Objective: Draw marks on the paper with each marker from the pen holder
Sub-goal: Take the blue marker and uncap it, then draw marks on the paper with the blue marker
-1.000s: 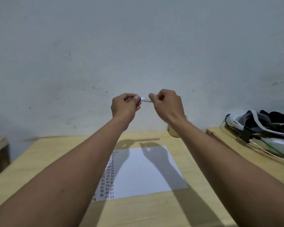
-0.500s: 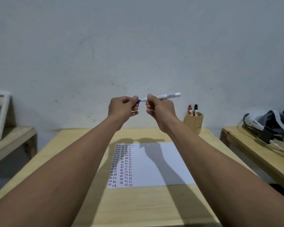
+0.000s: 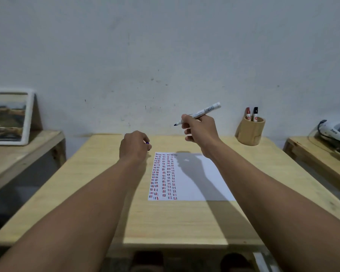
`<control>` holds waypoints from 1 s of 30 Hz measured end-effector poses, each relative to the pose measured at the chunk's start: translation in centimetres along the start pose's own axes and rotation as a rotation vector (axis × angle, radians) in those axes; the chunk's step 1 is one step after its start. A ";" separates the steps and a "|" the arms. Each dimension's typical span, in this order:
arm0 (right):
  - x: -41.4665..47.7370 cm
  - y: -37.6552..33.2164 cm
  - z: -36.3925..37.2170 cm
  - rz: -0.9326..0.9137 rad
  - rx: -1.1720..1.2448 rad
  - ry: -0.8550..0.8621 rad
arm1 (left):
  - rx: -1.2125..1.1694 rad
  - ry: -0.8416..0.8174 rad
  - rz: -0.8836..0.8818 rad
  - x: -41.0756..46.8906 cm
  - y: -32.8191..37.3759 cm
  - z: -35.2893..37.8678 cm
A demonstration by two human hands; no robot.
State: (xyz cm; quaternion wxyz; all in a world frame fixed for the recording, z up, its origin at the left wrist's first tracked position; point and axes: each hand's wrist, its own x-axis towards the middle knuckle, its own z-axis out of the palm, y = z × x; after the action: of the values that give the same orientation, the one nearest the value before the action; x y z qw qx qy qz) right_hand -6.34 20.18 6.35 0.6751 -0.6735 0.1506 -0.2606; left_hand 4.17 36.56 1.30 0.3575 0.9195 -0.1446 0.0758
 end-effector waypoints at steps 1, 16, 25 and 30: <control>0.0 0.2 0.1 -0.001 -0.012 -0.001 | 0.024 -0.008 -0.007 -0.2 -0.4 0.5; 0.7 3.4 1.2 0.004 -0.210 -0.027 | 0.201 -0.061 -0.002 -3.7 -3.5 2.2; 1.0 6.9 1.4 -0.005 -0.558 0.099 | 0.480 -0.307 0.108 -5.5 -6.1 2.4; 1.4 9.1 1.1 0.041 -0.518 0.156 | 0.505 -0.303 0.129 -5.6 -6.3 2.5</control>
State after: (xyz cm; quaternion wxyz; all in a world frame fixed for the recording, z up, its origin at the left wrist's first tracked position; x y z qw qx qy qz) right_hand -3.20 19.90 -2.37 0.4720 -0.7984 0.2772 -0.2508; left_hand 0.97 40.43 -5.89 0.0865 0.9691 -0.2309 -0.0062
